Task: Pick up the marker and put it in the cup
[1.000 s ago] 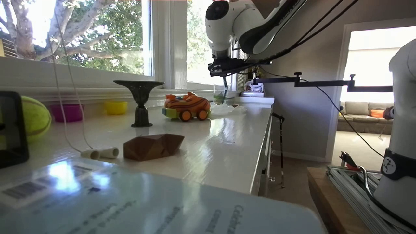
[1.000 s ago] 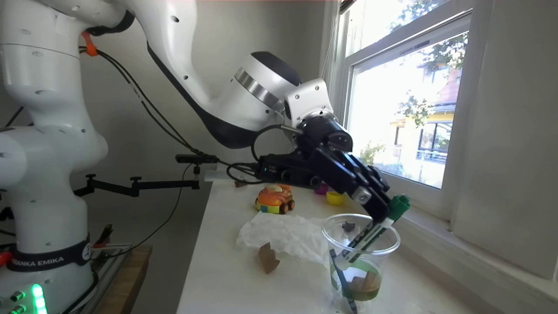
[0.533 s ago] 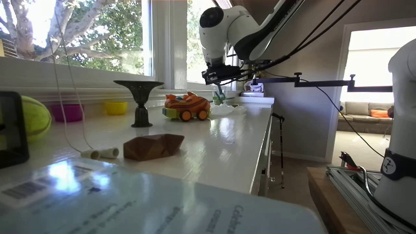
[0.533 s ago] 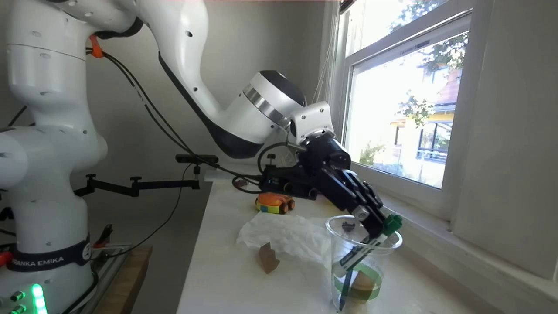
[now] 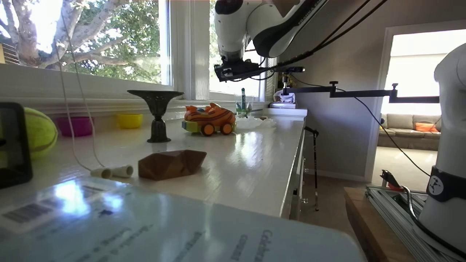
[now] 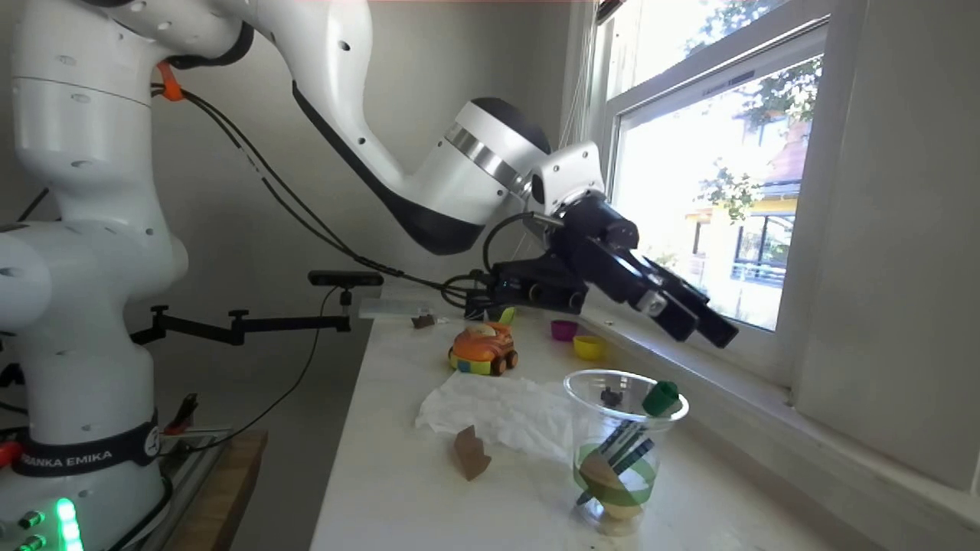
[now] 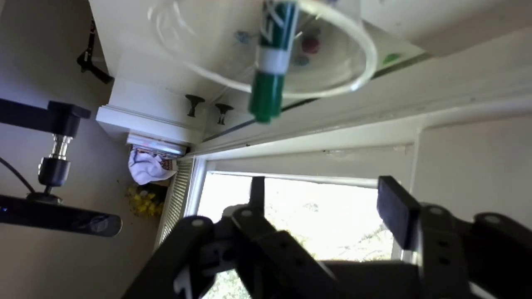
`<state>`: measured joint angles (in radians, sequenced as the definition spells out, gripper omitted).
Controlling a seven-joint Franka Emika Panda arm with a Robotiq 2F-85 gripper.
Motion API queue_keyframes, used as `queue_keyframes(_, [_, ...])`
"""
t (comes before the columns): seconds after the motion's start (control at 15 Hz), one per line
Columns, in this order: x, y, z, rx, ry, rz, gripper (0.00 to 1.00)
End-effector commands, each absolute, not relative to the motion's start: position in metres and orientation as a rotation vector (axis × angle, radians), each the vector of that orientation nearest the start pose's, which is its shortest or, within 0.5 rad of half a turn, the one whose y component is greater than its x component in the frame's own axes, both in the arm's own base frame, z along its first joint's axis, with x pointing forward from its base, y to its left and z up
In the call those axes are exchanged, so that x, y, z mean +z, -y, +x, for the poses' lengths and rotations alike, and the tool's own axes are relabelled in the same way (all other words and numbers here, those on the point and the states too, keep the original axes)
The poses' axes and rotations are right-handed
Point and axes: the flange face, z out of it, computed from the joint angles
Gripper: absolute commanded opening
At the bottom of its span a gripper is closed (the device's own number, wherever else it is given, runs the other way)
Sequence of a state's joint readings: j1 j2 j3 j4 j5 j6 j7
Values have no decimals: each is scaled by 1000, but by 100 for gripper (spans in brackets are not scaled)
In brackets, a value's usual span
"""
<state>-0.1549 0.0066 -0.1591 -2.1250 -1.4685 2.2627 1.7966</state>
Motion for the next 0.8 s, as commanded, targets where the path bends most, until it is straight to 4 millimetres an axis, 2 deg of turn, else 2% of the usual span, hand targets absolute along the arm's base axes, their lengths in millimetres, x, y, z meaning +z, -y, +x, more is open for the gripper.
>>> queue_keyframes(0.0, [487,205,534,1088,1205,1772,99])
queue_keyframes(0.4, [525,187,524,935,1410,2053,100])
queue_keyframes(0.73, [567,167,511,814,1454,2351,100])
